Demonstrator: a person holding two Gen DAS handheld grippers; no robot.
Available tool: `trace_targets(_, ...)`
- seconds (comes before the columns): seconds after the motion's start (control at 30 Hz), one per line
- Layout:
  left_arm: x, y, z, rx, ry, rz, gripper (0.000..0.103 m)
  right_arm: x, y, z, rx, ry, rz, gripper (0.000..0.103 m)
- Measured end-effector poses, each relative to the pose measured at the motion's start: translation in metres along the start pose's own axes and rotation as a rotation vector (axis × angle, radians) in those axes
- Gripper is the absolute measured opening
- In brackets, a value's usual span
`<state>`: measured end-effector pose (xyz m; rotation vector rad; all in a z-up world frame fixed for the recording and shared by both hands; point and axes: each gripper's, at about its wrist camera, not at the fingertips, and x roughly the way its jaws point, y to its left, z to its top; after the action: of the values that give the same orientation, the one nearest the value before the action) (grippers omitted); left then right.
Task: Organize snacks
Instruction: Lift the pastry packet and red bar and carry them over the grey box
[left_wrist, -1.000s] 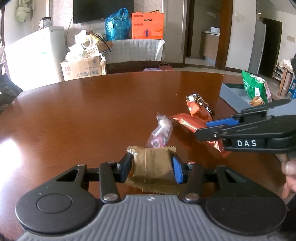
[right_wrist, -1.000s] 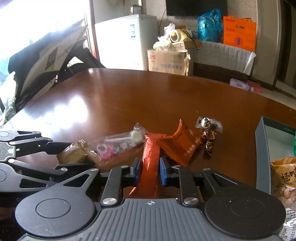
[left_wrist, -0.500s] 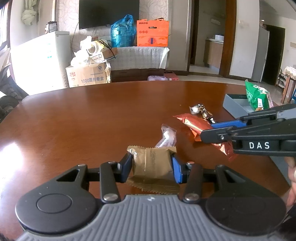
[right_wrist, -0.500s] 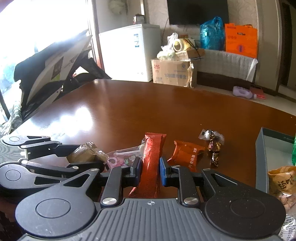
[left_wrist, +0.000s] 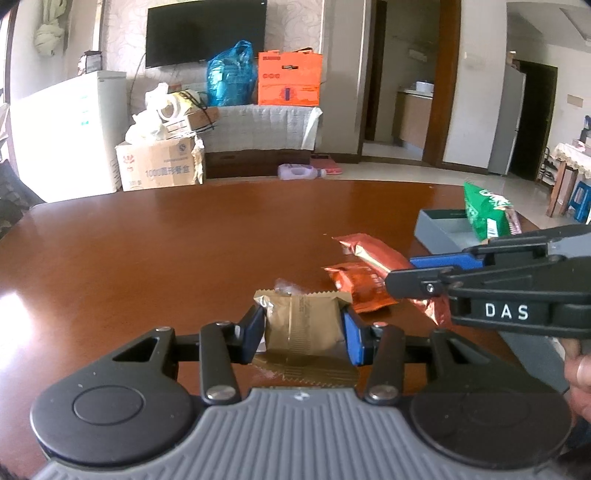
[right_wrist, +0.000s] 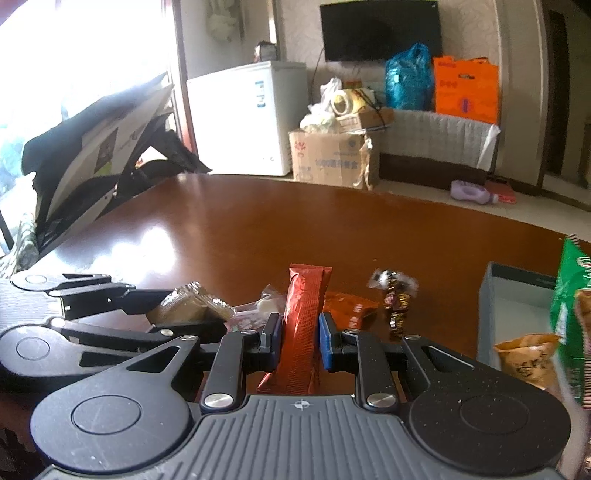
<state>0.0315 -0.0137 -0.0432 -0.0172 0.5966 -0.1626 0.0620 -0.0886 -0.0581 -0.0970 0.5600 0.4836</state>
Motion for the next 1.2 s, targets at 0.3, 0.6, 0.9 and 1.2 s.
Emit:
trace_targets(0.3,0.004,-0.020,0.007,0.005,-0.004,-0.020,0.044,-0.014,-0.017,0.000,0.021,-0.021,-0.022,0.023)
trace_targets(0.6,0.009,-0.037,0.019,0.009,-0.016,-0.056,0.044,-0.028,-0.030,-0.002,0.032,-0.044,-0.052,0.023)
trace_targets(0.9,0.018,-0.067,0.030,0.022,-0.026,-0.102,0.044,-0.043,-0.053,-0.006,0.053,-0.058,-0.092,0.023)
trace_targets(1.2,0.028,-0.093,0.036,0.043,-0.026,-0.134,0.044,-0.057,-0.071,-0.012,0.074,-0.072,-0.121,0.023)
